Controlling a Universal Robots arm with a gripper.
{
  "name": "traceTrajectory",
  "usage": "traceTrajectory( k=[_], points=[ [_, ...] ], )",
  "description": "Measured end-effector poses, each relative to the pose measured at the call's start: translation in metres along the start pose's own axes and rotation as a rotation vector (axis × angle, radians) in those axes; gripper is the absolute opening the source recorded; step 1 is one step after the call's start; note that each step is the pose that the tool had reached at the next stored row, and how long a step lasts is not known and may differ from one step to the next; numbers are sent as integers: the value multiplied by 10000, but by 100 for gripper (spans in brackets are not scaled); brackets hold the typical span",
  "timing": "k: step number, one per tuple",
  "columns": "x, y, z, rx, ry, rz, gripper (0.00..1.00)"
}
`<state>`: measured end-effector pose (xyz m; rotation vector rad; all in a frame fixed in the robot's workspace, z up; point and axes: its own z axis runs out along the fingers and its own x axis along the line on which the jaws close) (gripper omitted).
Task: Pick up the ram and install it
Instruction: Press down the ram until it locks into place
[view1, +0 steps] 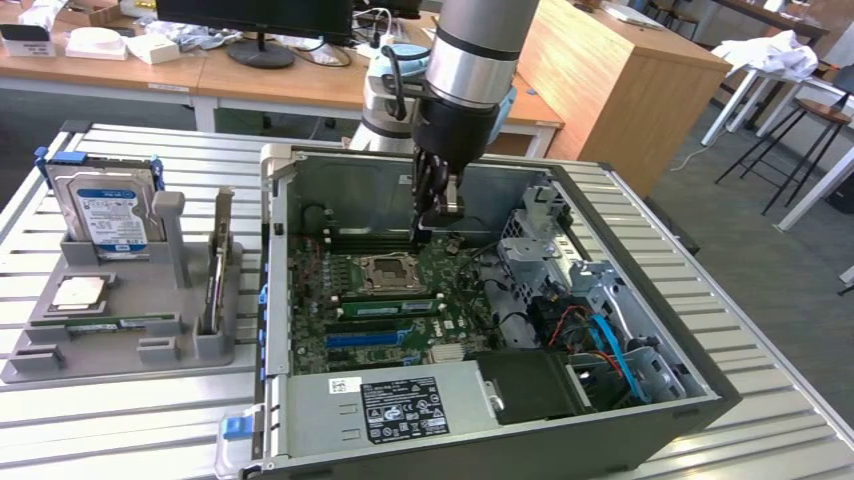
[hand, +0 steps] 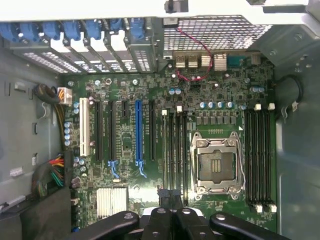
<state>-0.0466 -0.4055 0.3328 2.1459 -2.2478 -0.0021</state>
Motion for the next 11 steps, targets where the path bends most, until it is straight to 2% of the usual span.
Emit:
traceTrajectory(
  k=[11],
  points=[
    [0, 7, 10, -42, -41, 1725, 10]
  ],
)
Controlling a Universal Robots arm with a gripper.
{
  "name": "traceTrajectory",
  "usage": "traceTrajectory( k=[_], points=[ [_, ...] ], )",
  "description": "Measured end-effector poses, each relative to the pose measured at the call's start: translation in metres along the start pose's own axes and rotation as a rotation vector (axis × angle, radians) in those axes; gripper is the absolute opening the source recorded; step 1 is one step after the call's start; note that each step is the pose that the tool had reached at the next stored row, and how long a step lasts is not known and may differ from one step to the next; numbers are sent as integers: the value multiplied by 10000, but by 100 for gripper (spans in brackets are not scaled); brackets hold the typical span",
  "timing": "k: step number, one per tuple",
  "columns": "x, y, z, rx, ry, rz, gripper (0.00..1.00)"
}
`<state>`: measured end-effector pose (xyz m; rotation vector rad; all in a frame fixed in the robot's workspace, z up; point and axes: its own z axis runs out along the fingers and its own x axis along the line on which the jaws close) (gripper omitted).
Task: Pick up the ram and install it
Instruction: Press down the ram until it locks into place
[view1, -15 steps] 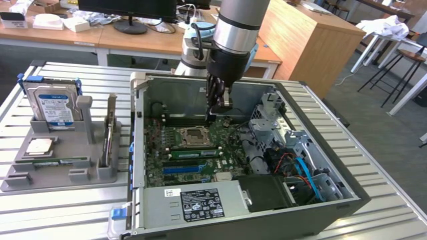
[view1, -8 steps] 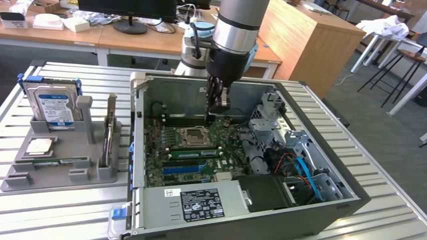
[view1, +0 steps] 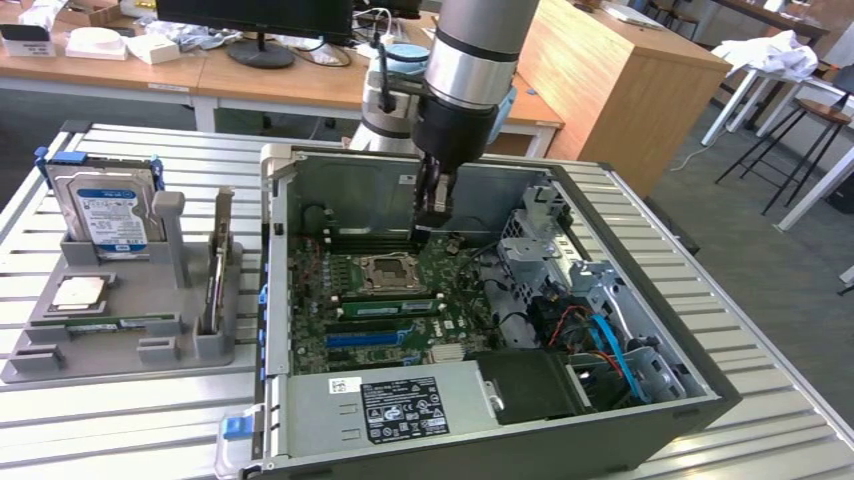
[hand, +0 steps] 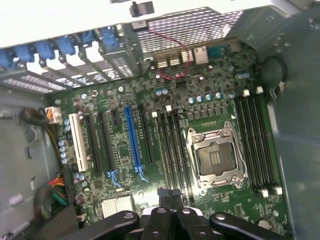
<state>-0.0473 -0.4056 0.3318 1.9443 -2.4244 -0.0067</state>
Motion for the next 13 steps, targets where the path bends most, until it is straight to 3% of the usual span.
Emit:
traceTrajectory(
  k=[13],
  points=[
    [3, 14, 7, -42, -44, 1775, 10]
  ],
)
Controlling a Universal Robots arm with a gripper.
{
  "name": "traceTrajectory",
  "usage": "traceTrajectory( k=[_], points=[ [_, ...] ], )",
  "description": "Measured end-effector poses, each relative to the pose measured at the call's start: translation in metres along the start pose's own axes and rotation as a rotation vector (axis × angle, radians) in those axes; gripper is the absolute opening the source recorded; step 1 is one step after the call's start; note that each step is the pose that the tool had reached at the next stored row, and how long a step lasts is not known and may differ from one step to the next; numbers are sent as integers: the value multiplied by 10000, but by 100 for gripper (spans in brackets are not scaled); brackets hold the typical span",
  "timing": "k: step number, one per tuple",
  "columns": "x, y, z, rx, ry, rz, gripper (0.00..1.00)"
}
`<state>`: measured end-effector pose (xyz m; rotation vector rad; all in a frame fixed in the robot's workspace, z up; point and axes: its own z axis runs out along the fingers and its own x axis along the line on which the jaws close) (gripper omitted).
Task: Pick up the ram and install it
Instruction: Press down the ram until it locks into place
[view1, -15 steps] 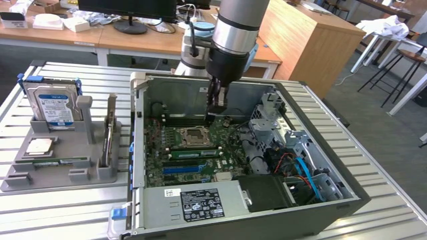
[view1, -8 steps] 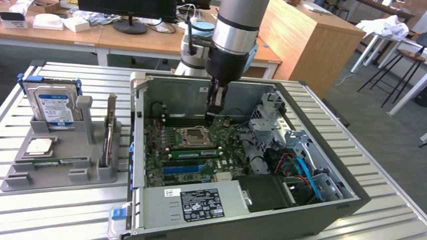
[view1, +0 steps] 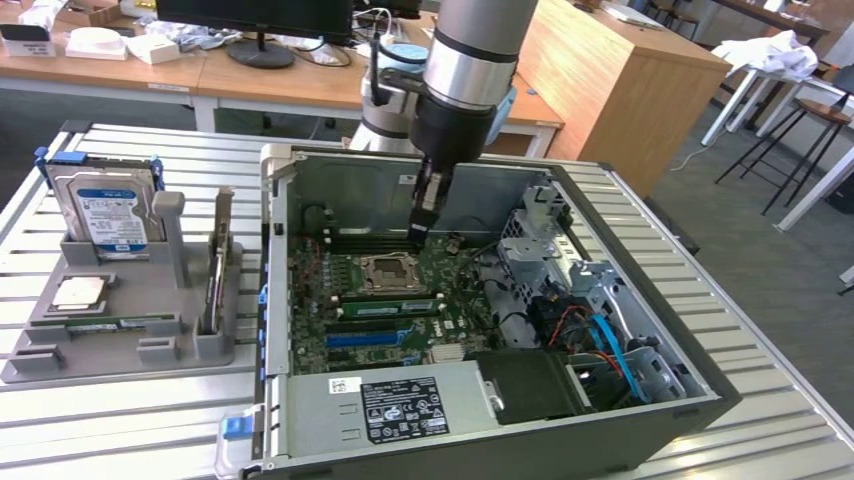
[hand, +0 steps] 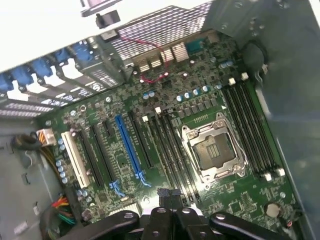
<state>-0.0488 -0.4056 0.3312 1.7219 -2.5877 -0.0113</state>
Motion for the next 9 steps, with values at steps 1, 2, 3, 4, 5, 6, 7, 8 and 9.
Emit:
traceTrajectory(
  k=[1, 2, 3, 4, 5, 6, 7, 8, 9],
  points=[
    [0, 0, 1, -4, -4, 156, 10],
    [0, 1, 2, -8, -8, 315, 10],
    [1, 1, 2, -12, -12, 488, 10],
    [1, 1, 3, -16, -16, 652, 10],
    [1, 2, 4, -20, -20, 817, 10],
    [1, 2, 5, -24, -24, 982, 10],
    [1, 2, 6, -27, -29, 1147, 10],
    [1, 1, 6, -31, -32, 1317, 10],
    [1, 2, 7, -35, -37, 1483, 10]
  ],
)
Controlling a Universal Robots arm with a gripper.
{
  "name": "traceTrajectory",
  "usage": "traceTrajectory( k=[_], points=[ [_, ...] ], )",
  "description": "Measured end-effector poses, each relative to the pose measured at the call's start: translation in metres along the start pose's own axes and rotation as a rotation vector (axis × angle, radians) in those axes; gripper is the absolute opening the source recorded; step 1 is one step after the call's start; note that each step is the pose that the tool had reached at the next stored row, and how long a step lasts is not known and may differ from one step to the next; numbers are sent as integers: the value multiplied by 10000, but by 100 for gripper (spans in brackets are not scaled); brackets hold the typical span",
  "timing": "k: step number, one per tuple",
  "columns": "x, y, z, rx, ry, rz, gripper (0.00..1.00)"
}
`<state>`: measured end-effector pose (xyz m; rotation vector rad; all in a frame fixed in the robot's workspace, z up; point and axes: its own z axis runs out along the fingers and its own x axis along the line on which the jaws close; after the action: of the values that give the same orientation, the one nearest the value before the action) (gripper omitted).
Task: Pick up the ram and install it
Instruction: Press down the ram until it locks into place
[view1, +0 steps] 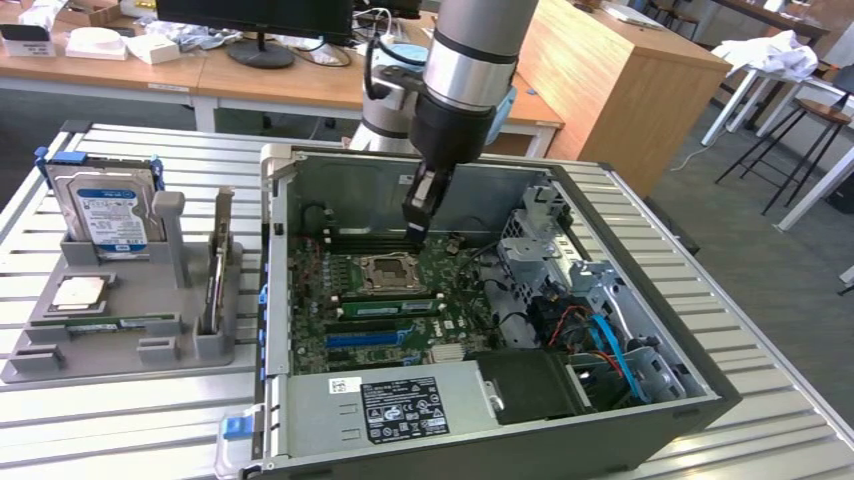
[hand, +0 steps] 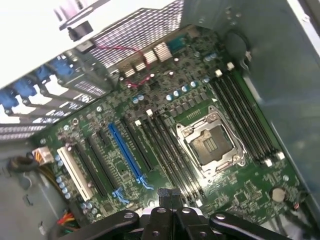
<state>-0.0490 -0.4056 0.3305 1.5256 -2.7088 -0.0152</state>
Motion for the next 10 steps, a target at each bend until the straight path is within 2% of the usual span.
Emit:
traceTrajectory(
  k=[10],
  points=[
    [0, 1, 9, -40, -42, 1695, 10]
  ],
)
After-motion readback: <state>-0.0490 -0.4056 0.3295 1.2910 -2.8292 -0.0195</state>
